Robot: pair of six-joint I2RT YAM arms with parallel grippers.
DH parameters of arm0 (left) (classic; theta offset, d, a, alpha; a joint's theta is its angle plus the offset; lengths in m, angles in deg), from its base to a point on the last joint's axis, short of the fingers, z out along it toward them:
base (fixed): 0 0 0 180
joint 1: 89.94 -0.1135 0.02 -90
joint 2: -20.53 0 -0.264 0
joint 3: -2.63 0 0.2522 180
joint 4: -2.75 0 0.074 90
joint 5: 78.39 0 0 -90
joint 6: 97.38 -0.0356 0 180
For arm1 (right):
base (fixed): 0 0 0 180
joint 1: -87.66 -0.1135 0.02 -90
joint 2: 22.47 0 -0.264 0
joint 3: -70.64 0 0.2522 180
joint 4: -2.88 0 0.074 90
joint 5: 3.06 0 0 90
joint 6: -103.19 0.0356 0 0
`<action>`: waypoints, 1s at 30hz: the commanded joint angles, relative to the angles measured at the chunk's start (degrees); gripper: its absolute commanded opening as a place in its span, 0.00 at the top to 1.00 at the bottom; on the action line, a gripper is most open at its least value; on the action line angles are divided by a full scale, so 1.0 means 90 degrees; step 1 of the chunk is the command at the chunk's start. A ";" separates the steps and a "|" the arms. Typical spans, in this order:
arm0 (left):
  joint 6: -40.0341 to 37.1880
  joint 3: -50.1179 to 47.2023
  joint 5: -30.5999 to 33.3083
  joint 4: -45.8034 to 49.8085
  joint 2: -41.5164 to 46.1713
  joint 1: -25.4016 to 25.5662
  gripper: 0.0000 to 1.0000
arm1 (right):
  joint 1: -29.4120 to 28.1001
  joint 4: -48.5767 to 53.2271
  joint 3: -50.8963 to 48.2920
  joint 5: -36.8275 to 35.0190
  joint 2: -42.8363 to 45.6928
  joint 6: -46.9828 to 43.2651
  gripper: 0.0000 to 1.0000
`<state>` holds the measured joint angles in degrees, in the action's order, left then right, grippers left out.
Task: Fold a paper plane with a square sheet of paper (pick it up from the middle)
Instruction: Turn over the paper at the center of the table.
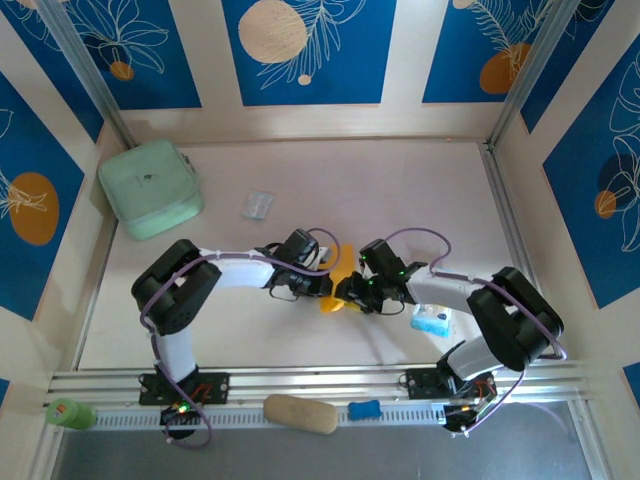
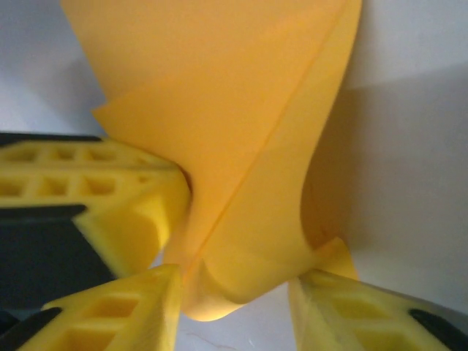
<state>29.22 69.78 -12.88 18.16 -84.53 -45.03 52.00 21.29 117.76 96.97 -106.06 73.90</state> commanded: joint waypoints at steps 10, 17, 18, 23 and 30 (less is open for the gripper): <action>0.0038 -0.0226 -0.0177 0.0424 -0.0095 -0.0122 0.99 | 0.0727 -0.0424 0.0502 0.0586 -0.0356 -0.0267 0.51; 0.0093 -0.0221 -0.0190 0.0397 -0.0078 -0.0124 0.99 | 0.1084 -0.0647 0.0638 0.0991 -0.0783 -0.0455 0.55; 0.0086 -0.0219 -0.0175 0.0416 -0.0042 -0.0120 0.99 | 0.1107 -0.0644 0.0636 0.0986 -0.0817 -0.0456 0.55; 0.0087 -0.0194 -0.0099 0.0504 0.0008 -0.0127 0.98 | 0.1140 -0.0430 0.0600 0.0962 -0.0832 -0.0434 0.56; 0.0098 -0.0098 -0.0078 0.0557 -0.0021 -0.0144 0.98 | 0.1062 -0.0551 0.0176 0.0984 -0.0547 -0.0192 0.51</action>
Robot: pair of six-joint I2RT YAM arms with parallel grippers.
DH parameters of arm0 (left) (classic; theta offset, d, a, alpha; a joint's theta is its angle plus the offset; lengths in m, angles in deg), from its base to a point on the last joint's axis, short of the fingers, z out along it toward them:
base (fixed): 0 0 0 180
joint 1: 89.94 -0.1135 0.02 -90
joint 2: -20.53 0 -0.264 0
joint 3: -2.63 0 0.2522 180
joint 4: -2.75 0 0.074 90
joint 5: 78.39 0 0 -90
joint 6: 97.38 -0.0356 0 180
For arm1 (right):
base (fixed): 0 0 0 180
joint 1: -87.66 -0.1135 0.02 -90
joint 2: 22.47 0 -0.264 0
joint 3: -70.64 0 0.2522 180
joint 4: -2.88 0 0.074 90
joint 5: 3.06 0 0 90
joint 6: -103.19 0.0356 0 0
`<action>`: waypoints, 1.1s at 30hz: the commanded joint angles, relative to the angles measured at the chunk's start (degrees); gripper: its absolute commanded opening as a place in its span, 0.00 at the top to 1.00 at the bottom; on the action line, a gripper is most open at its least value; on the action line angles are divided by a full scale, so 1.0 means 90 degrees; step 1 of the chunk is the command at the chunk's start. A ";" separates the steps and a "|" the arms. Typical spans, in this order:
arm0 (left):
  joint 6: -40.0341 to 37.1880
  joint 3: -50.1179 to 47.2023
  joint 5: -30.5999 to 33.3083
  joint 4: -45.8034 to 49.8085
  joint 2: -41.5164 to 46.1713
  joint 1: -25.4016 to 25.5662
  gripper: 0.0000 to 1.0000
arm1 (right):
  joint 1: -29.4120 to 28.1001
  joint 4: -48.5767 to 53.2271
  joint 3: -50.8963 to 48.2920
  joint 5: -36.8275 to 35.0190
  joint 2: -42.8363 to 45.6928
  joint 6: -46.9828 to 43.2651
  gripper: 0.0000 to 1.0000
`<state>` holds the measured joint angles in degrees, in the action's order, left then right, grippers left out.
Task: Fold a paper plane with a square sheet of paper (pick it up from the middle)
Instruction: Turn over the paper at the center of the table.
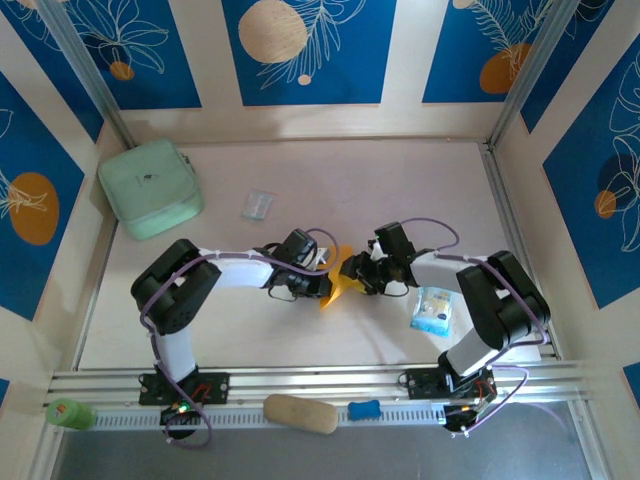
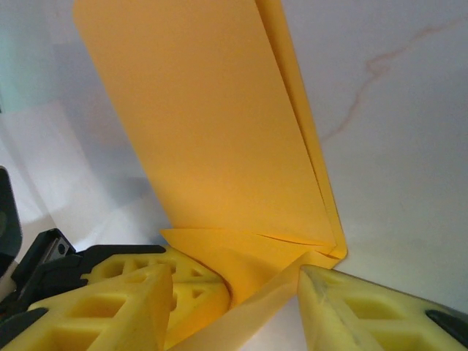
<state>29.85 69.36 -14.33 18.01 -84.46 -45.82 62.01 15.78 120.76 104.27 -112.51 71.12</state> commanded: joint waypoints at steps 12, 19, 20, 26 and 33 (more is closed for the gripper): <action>0.0073 -0.0084 0.0109 0.0555 0.0000 -0.0053 0.98 | -0.0176 0.0288 -0.0330 0.0039 0.0528 0.0320 0.48; 0.0091 -0.0032 0.0030 0.0506 -0.0074 -0.0058 0.98 | -0.0216 0.0255 -0.0385 0.0026 0.0511 0.0419 0.44; 0.0084 -0.0052 0.0020 0.0498 -0.0053 -0.0051 0.98 | -0.0226 0.0246 -0.0410 -0.0013 0.0522 0.0403 0.45; 0.0110 -0.0075 -0.0002 0.0446 -0.0023 -0.0054 0.98 | 0.0003 -0.0555 -0.0654 0.0056 0.0420 0.0388 0.58; 0.0155 -0.0124 -0.0012 0.0376 0.0015 -0.0057 0.98 | 0.0116 -0.0903 -0.0591 0.0147 0.0075 0.0321 0.66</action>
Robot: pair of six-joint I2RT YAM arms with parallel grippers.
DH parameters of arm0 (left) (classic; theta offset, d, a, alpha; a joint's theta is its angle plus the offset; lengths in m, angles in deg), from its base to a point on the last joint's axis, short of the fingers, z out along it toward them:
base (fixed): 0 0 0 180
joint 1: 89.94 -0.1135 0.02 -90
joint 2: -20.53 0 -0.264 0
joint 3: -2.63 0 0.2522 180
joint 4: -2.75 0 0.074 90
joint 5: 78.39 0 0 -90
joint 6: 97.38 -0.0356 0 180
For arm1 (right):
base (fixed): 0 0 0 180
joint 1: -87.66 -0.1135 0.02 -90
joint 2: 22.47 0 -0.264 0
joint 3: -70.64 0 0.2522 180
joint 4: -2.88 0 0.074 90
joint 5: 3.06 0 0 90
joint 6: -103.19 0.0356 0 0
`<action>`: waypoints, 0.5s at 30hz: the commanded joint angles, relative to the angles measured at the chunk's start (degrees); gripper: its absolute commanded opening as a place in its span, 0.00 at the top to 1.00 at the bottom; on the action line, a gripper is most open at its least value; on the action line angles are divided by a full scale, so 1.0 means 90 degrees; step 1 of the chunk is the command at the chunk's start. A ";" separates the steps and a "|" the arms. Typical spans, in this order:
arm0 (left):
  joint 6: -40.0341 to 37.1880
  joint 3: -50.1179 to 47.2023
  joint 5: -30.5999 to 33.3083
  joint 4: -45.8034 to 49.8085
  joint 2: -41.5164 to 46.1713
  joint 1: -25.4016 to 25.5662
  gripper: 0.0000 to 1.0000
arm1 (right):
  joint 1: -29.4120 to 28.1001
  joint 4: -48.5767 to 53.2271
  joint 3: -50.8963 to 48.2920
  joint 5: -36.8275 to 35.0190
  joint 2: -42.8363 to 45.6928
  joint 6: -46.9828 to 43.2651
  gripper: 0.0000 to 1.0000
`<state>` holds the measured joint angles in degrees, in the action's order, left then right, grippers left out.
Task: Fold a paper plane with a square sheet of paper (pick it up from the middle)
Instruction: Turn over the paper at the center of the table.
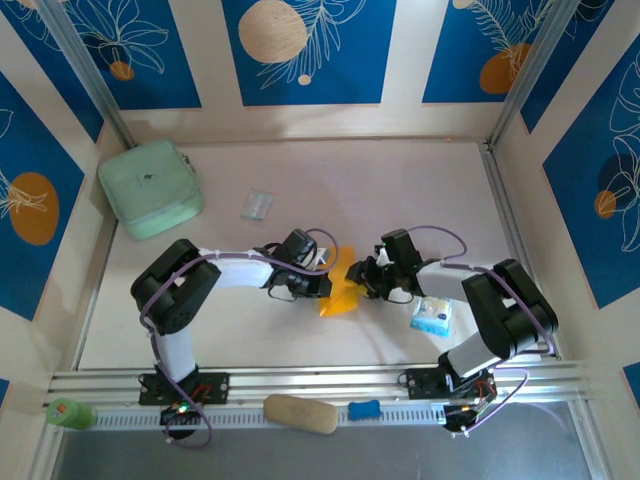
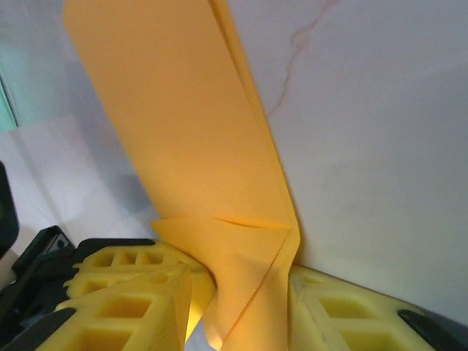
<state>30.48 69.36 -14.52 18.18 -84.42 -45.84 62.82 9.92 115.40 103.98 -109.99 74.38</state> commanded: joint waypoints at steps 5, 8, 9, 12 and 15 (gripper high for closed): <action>0.0149 -0.0199 0.0013 0.0269 0.0049 -0.0053 0.98 | 0.0040 -0.0630 -0.0073 0.0168 -0.0405 0.0008 0.72; 0.0224 -0.0277 -0.0021 0.0132 0.0059 -0.0056 0.98 | 0.0064 -0.0747 -0.0072 0.0225 -0.0491 -0.0055 0.78; 0.0253 -0.0303 -0.0035 0.0086 0.0059 -0.0046 0.98 | 0.0065 -0.0752 -0.0076 0.0228 -0.0499 -0.0069 0.79; 0.0323 -0.0394 -0.0046 -0.0037 0.0124 -0.0049 0.97 | 0.0089 -0.0731 -0.0077 0.0244 -0.0511 -0.0152 0.83; 0.0334 -0.0455 -0.0003 -0.0059 0.0247 -0.0055 0.96 | 0.0131 -0.0661 -0.0096 0.0241 -0.0437 -0.0221 0.90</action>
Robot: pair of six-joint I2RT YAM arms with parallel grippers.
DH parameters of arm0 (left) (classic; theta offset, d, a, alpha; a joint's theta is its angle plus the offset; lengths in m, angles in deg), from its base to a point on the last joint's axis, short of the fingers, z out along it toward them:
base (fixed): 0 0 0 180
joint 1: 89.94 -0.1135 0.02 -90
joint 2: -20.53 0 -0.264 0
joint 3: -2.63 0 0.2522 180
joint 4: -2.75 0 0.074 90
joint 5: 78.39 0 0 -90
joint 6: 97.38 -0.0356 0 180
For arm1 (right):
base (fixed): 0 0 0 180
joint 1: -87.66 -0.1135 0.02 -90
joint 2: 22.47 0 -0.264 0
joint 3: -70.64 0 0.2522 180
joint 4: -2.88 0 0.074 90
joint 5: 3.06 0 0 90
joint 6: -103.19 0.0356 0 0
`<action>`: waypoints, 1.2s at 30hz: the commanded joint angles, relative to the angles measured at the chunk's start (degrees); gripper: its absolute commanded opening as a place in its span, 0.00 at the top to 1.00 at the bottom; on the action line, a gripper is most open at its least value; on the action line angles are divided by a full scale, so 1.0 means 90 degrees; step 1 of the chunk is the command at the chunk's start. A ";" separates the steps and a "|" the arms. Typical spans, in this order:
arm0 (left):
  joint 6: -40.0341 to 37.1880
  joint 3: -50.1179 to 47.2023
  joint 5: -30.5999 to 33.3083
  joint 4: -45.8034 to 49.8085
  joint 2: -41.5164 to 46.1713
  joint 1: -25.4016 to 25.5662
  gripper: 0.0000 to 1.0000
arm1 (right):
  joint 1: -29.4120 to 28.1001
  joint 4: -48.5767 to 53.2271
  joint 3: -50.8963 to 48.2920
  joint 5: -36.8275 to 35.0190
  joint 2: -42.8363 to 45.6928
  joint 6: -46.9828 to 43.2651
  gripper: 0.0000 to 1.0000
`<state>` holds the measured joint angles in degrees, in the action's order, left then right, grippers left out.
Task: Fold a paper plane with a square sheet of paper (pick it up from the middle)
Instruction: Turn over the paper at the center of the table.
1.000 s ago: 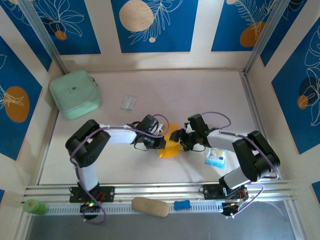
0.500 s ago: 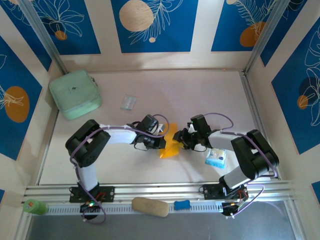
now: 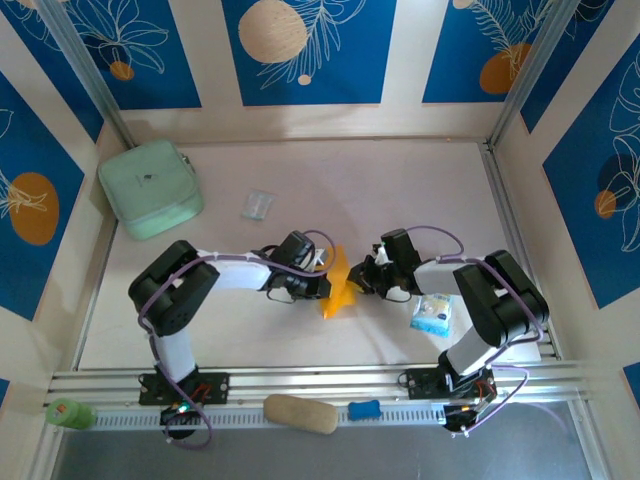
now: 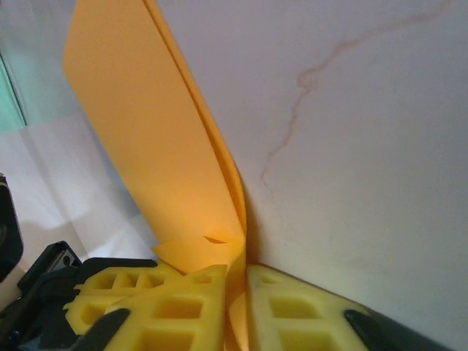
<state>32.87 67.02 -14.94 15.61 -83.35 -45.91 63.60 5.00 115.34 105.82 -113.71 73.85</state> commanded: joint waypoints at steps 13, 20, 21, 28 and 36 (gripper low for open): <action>-0.0185 -0.0216 0.0507 0.0654 0.1118 -0.0050 0.83 | 0.0026 0.0881 0.0180 0.0017 0.0896 -0.0868 0.94; -0.0308 -0.0310 0.1104 0.1040 0.1873 -0.0096 0.80 | -0.0130 0.2437 0.0801 -0.0739 0.1581 -0.1635 0.94; -0.0324 -0.0339 0.1221 0.1108 0.1988 -0.0098 0.79 | -0.0197 0.2818 0.0968 -0.1020 0.1690 -0.1794 0.94; -0.0513 -0.0574 0.2272 0.1736 0.2938 -0.0228 0.72 | -0.0965 0.5541 0.2580 -0.4065 0.2368 -0.2688 0.93; -0.0655 -0.0869 0.2900 0.2241 0.3891 -0.0762 0.65 | -0.2172 0.7976 0.4346 -0.7825 0.1328 -0.2505 0.94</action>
<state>28.10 60.86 7.68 32.15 -50.78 -50.71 46.93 63.58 151.27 52.88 -97.67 51.51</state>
